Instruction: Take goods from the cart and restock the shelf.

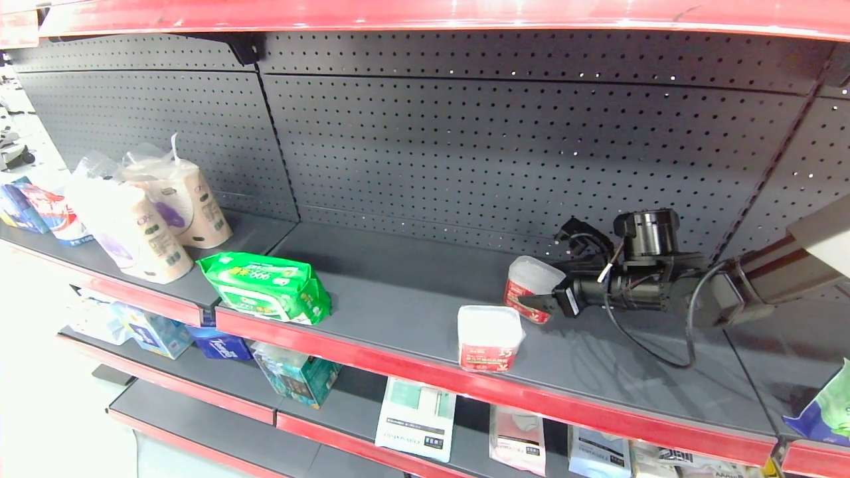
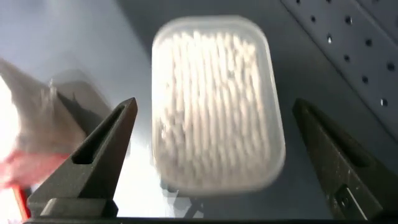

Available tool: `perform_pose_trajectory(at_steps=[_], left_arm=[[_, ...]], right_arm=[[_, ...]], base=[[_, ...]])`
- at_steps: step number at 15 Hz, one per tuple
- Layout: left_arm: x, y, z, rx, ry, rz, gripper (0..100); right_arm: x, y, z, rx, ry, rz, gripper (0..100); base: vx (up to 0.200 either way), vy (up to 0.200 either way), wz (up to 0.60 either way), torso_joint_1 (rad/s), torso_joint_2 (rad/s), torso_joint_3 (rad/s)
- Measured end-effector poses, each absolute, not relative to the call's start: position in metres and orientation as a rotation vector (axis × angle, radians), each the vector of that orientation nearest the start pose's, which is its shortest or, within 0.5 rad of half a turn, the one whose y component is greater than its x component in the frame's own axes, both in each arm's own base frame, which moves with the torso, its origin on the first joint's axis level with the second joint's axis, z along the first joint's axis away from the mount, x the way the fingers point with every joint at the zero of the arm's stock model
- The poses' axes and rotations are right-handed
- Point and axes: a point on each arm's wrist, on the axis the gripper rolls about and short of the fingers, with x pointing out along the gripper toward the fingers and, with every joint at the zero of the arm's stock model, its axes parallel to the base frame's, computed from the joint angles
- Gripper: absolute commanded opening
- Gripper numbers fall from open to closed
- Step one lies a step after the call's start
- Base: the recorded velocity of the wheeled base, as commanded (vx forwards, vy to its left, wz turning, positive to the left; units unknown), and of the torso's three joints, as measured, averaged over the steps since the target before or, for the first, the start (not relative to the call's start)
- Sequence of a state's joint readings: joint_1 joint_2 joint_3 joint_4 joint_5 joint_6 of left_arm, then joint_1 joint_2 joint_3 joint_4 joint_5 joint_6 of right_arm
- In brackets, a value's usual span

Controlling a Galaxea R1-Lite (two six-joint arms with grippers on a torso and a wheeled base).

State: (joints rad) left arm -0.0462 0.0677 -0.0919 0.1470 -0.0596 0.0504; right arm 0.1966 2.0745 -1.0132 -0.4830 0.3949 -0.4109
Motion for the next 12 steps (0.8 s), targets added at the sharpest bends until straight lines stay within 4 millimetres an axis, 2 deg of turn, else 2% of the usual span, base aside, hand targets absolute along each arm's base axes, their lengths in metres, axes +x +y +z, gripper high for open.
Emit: perform_pose_trajectory(at_steps=[5, 12], left_arm=[[-0.025, 0.000, 0.087, 0.055, 0.120, -0.109, 100], [-0.025, 0.000, 0.087, 0.055, 0.120, -0.111, 100]], right_arm=[[0.370, 0.070, 0.091, -0.327, 0.473, 0.624, 100], [0.373, 0.063, 0.086, -0.329, 0.494, 0.580, 100]], base=[[0.000, 0.000, 0.00, 0.000, 0.00, 0.000], [0.000, 0.000, 0.00, 0.000, 0.00, 0.000]])
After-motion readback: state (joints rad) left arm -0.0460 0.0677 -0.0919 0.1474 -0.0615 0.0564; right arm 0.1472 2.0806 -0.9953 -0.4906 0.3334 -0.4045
